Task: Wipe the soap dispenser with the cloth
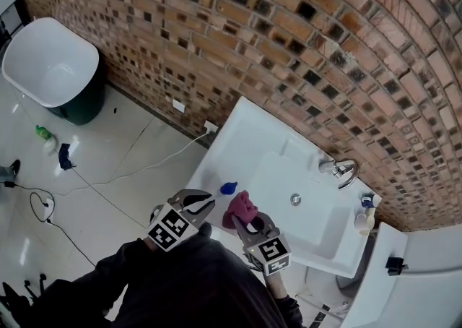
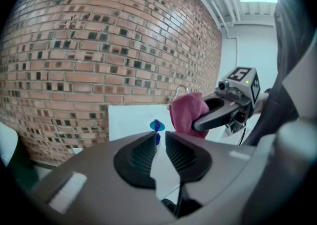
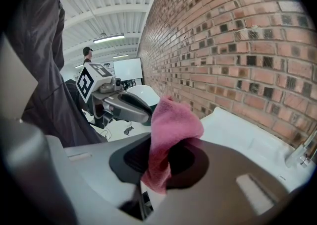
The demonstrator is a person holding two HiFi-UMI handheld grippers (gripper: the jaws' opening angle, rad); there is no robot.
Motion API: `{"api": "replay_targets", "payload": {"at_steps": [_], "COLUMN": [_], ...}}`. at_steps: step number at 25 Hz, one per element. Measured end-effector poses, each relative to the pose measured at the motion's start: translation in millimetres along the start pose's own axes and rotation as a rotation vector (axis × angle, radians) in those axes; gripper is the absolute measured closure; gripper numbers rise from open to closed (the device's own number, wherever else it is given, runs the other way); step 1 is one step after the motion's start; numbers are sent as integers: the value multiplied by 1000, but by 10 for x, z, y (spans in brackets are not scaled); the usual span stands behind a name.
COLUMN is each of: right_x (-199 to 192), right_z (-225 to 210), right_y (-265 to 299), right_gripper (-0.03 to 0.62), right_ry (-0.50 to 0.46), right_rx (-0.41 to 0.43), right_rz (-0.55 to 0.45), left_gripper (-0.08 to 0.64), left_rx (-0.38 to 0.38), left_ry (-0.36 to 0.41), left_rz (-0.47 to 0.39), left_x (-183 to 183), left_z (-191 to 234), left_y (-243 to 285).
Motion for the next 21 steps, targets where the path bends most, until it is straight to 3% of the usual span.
{"api": "replay_targets", "payload": {"at_steps": [21], "right_x": [-175], "right_z": [288], "right_y": [-83], "right_gripper": [529], "right_ry": [0], "right_rx": [-4], "right_rz": [57], "left_gripper": [525], "left_rx": [-25], "left_ry": [-17], "left_rz": [-38], "left_x": [-129], "left_z": [-148], "left_y": [-149]}}
Point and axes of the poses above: the fingertips, and each gripper's own axes: y forward along the fingers, z to its left, x out of its top, the point moved 9 cm from there along -y, backward along the fingers, and after that the axes turned 9 degrees about y, right-handed, at the moved point
